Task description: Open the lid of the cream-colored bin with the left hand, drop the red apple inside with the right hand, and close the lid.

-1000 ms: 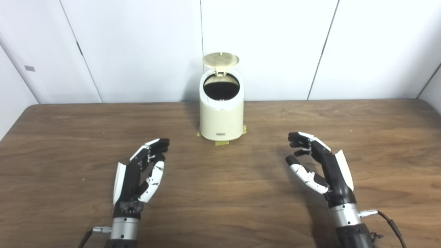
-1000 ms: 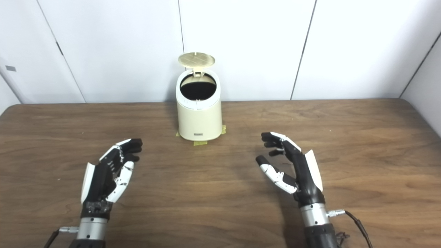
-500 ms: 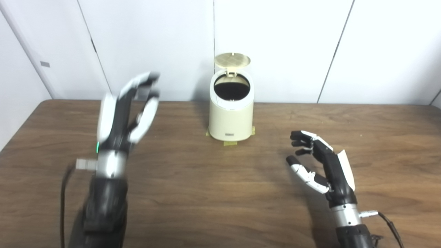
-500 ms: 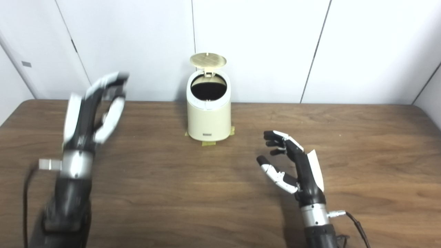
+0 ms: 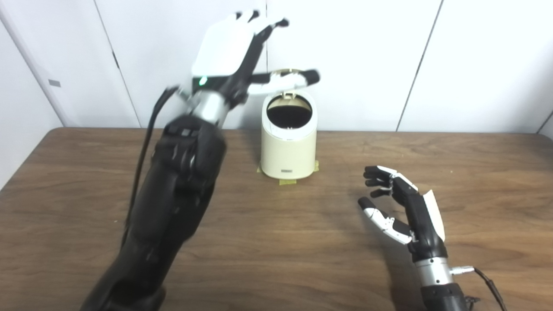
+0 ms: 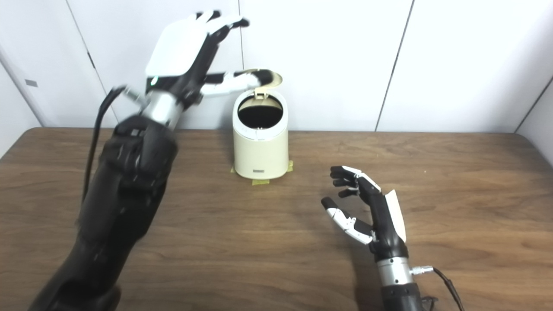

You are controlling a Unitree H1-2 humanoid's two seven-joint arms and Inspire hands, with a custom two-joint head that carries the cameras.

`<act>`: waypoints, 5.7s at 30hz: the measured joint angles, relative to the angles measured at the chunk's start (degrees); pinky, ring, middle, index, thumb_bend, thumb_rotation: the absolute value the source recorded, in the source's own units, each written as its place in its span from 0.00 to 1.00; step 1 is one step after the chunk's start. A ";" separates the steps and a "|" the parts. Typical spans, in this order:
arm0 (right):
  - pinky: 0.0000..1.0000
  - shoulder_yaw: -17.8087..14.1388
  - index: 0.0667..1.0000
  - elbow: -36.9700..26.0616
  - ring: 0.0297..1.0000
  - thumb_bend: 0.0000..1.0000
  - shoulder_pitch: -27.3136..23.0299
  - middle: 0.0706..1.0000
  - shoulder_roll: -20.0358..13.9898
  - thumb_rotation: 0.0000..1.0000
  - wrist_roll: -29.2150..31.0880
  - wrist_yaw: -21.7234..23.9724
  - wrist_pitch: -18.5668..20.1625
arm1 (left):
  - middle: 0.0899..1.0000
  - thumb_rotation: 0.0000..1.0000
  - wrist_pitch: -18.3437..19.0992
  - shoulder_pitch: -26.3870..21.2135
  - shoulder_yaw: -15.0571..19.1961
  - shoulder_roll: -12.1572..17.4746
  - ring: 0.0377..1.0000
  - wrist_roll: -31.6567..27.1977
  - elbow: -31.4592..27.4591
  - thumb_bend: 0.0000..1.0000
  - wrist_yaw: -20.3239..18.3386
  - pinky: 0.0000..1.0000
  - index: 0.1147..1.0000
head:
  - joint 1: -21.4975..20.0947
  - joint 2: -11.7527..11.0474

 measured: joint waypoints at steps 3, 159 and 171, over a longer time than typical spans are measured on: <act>0.57 0.03 0.69 0.83 0.68 0.24 -0.52 0.70 0.25 0.34 -0.04 -0.02 -0.03 | 0.86 0.90 1.38 -3.68 -1.56 -1.09 0.96 2.72 3.60 0.95 -2.87 1.00 0.83 | -0.26 -0.53; 0.58 -1.46 0.68 -4.14 0.67 0.26 3.64 0.68 1.32 0.36 -0.06 2.98 7.86 | 0.71 0.51 -41.39 49.99 13.52 -9.45 0.72 -51.88 2.98 0.26 35.10 0.66 0.69 | -3.16 4.48; 0.58 -2.05 0.68 -5.78 0.67 0.28 4.69 0.68 1.42 0.40 1.82 2.83 6.59 | 0.72 0.40 -41.37 50.05 15.53 -9.20 0.73 -55.29 6.08 0.22 30.03 0.67 0.69 | -2.55 6.41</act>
